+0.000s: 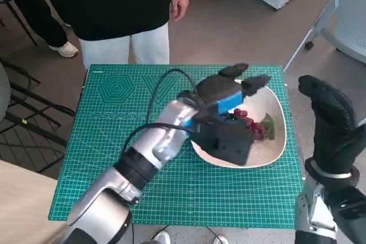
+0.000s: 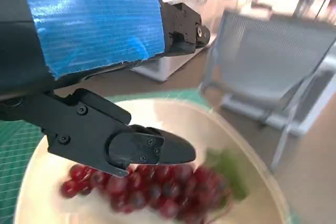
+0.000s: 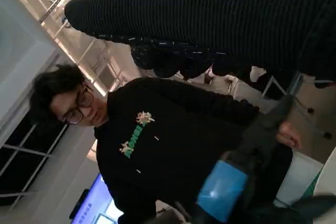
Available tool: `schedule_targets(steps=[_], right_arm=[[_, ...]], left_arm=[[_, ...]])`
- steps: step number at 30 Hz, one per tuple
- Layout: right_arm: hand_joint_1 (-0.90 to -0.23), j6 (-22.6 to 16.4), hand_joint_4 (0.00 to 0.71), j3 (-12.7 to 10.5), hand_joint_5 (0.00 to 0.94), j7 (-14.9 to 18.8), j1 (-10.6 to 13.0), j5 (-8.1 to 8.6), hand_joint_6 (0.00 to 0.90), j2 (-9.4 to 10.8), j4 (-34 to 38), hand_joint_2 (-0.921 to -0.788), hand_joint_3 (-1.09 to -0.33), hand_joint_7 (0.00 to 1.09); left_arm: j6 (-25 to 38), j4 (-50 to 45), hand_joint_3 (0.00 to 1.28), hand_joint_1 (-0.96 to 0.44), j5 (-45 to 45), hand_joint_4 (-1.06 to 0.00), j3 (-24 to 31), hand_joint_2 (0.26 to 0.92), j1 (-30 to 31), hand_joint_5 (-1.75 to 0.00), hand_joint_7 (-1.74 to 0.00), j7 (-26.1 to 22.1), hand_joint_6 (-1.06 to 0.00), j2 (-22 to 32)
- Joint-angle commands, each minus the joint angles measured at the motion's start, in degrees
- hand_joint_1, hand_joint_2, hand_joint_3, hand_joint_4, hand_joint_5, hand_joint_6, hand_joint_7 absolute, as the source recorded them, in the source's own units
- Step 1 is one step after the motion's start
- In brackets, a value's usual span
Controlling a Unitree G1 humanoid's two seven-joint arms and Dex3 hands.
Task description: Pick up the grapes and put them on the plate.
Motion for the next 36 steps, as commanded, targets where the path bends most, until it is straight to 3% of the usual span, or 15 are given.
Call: schedule_targets(steps=[1,7,11,15,25,31,36], right_arm=[[-0.583,0.60,0.194,0.13,0.002,0.79,0.16,0.61,-0.001,-0.24,1.15,-0.921,-0.708,0.42],[-0.581,0.36,0.195,0.27,0.002,1.34,-0.23,1.07,-0.001,-0.20,1.67,-0.921,-0.707,0.42],[-0.580,0.16,0.196,0.36,0.002,1.64,-0.56,1.23,-0.001,-0.09,2.13,-0.921,-0.707,0.42],[-0.578,0.02,0.196,0.44,0.002,1.75,-0.88,1.21,-0.001,0.01,2.53,-0.921,-0.707,0.42],[-0.576,0.19,0.197,0.79,0.002,2.18,-1.45,1.39,0.000,0.31,2.74,-0.921,-0.707,0.42],[-0.574,0.18,0.198,0.88,0.002,2.41,-1.70,1.23,-0.001,0.15,2.95,-0.921,-0.708,0.42],[-0.575,0.15,0.198,0.90,0.002,2.68,-1.92,1.18,-0.001,-0.16,3.42,-0.921,-0.708,0.42]], left_arm=[[-4.34,-3.31,0.45,-0.78,-3.69,0.00,4.82,0.921,3.65,0.00,0.00,2.97,-0.11,3.80],[-15.97,-1.65,0.53,-0.76,-15.94,0.00,13.86,0.921,8.23,0.00,-0.01,3.66,-0.12,5.35],[-21.95,0.65,0.55,-0.72,-30.95,0.00,21.19,0.921,11.20,0.00,-0.01,-4.12,-0.12,3.87],[-23.19,0.32,0.57,-0.71,-43.41,0.00,27.04,0.921,14.61,0.00,0.00,-12.10,-0.09,2.84],[-28.44,1.28,0.55,-0.68,-51.83,0.00,33.55,0.921,20.78,0.00,-0.01,-19.21,-0.08,4.70],[-26.23,-2.36,0.40,-0.64,-56.51,0.00,36.42,0.921,24.07,0.00,-0.03,-22.07,-0.13,4.51],[-27.16,-6.16,0.16,-0.45,-55.54,-0.04,37.58,0.917,27.01,-0.01,-0.04,-19.80,-0.17,4.09]])
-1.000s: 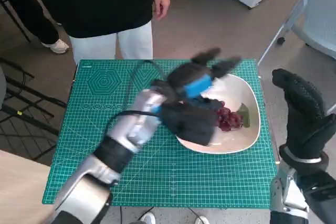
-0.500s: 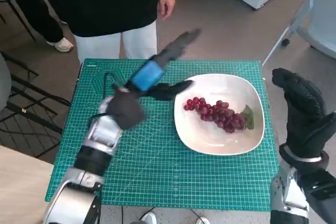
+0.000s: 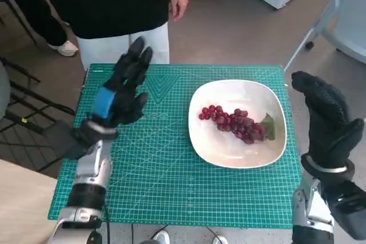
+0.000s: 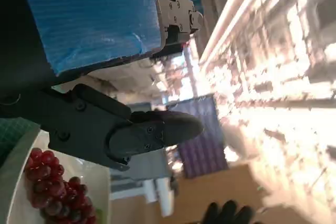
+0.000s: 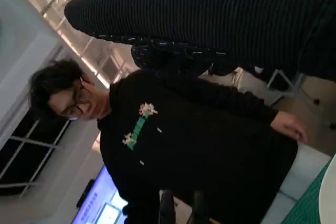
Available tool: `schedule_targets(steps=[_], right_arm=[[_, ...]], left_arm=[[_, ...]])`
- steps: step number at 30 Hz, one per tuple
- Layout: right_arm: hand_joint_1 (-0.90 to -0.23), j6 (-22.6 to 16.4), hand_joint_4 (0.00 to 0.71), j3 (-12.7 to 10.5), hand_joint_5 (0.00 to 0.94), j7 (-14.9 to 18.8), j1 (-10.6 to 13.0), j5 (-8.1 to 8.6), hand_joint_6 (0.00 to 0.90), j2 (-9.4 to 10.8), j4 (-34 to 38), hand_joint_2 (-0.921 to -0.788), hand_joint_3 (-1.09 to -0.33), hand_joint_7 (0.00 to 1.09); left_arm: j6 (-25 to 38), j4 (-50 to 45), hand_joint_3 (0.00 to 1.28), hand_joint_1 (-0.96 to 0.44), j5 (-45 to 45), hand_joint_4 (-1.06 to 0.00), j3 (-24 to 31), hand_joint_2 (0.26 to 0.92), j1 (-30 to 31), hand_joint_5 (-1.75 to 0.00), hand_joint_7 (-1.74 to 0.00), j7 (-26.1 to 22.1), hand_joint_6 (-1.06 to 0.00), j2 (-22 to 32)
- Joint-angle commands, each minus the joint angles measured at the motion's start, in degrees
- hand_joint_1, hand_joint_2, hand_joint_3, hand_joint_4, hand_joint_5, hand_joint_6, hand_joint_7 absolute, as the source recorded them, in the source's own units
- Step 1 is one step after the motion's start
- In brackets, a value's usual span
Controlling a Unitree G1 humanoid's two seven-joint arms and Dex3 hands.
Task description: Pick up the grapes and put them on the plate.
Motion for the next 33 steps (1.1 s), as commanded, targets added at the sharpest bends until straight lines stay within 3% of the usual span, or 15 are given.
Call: schedule_targets(steps=[1,5,12,33], right_arm=[[-0.576,0.35,0.198,-0.02,0.002,0.64,0.18,0.05,-0.001,-0.32,1.13,-0.921,-0.709,0.42],[-0.576,0.56,0.197,0.07,0.002,0.68,0.02,-0.09,-0.001,-0.44,1.20,-0.921,-0.711,0.42],[-0.573,0.88,0.197,0.40,0.001,0.40,0.02,-0.92,-0.001,-0.55,1.18,-0.921,-0.714,0.42],[-0.580,2.68,0.194,0.91,0.000,0.54,-0.12,-1.06,-0.001,-0.79,-0.32,-0.921,-0.701,0.42]], left_arm=[[-2.32,-3.73,0.13,-0.41,2.00,-0.06,0.93,0.915,2.23,-0.01,-0.04,2.76,-0.19,-0.42],[-5.57,-4.74,0.05,-0.32,5.27,-0.15,1.07,0.914,3.77,-0.02,-0.05,5.94,-0.25,-0.58],[-6.51,-6.22,0.02,-0.28,6.85,-0.25,0.82,0.920,5.38,-0.02,-0.05,8.17,-0.30,-0.56],[-5.25,-7.40,0.02,-0.29,8.09,-0.33,0.50,0.921,7.11,-0.02,-0.04,11.15,-0.33,-0.12]])
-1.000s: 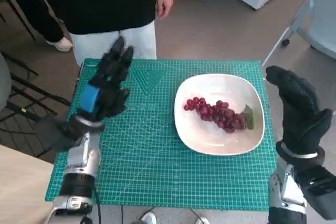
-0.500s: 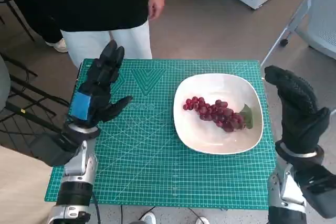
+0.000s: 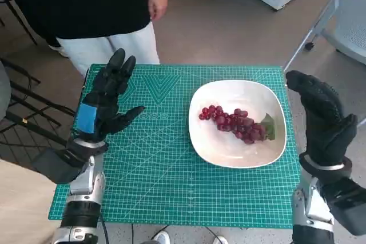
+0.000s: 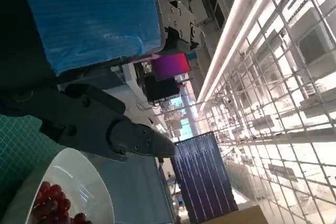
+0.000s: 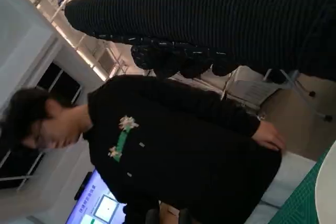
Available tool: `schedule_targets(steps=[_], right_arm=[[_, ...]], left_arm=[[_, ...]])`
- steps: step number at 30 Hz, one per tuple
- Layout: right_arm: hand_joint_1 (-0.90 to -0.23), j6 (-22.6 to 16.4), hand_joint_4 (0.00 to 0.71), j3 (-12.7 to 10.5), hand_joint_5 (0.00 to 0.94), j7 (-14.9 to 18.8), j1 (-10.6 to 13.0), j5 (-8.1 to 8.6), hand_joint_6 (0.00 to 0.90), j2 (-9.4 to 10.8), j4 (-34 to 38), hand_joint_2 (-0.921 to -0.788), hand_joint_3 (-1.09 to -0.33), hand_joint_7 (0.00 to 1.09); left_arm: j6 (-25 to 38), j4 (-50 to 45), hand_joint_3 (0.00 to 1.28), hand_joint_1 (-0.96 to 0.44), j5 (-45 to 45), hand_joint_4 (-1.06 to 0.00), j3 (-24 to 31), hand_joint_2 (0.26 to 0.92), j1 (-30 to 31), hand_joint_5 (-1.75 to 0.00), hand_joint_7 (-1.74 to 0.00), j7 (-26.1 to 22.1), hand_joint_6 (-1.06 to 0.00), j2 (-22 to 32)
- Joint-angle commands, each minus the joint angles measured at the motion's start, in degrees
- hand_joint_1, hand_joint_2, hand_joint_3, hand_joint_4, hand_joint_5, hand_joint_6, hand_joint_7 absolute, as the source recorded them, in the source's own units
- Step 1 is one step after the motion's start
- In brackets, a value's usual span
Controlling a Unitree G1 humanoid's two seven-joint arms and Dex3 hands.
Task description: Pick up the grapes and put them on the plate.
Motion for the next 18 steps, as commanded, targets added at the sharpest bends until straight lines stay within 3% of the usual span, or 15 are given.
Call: schedule_targets(steps=[1,18], right_arm=[[-0.580,0.48,0.195,0.29,0.000,0.50,-0.04,-0.78,-0.001,-0.55,0.29,-0.921,-0.700,0.42],[-0.576,-0.93,0.192,0.07,0.001,2.08,-1.07,-0.21,-0.001,-1.09,2.45,-0.921,-0.705,0.41]], left_arm=[[0.63,-1.41,0.02,-0.30,0.86,-0.33,-0.29,0.921,1.26,-0.02,-0.04,0.51,-0.33,0.30],[2.51,-3.66,0.03,-0.32,1.09,-0.33,-0.79,0.921,3.04,-0.01,-0.04,0.90,-0.35,0.15]])
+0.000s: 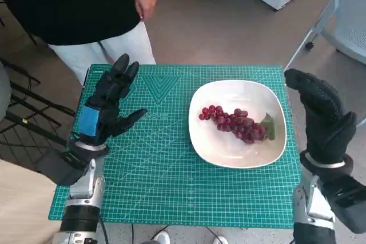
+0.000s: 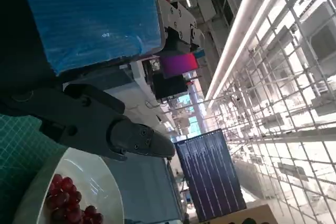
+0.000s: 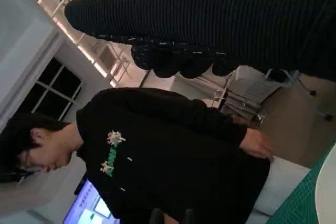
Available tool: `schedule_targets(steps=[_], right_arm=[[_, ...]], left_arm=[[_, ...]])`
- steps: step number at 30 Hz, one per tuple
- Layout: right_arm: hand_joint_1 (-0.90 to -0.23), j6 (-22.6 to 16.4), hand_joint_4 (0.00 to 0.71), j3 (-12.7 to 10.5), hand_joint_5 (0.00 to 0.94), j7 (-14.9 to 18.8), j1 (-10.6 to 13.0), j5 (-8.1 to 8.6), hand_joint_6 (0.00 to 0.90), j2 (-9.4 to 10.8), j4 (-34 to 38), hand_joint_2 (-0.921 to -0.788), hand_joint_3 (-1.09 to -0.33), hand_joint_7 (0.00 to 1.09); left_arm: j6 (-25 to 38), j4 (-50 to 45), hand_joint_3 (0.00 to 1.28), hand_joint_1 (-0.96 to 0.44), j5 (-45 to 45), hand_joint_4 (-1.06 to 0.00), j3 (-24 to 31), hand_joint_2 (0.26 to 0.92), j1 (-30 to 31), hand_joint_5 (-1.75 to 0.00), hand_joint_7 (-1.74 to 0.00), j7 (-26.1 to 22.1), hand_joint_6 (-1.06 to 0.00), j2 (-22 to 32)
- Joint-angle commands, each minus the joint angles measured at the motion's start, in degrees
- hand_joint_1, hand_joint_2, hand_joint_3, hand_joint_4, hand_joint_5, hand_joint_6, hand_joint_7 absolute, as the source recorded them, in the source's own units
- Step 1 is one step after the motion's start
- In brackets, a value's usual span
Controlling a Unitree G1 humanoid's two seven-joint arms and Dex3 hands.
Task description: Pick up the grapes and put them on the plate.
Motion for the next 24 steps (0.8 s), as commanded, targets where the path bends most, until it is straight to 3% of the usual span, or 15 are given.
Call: schedule_targets(steps=[1,24], right_arm=[[-0.578,-0.09,0.192,0.13,0.001,0.97,0.22,-0.18,-0.001,-0.45,1.18,-0.921,-0.704,0.41],[-0.571,-1.22,0.187,-0.34,0.000,3.02,-0.52,0.76,-0.001,-0.95,3.18,-0.921,-0.724,0.41]], left_arm=[[0.37,-1.22,0.03,-0.33,0.10,-0.33,-0.15,0.921,0.92,0.00,-0.04,0.09,-0.35,0.13],[0.34,-0.61,0.05,-0.36,-0.74,-0.34,0.07,0.921,0.73,0.00,-0.04,0.17,-0.39,-0.93]])
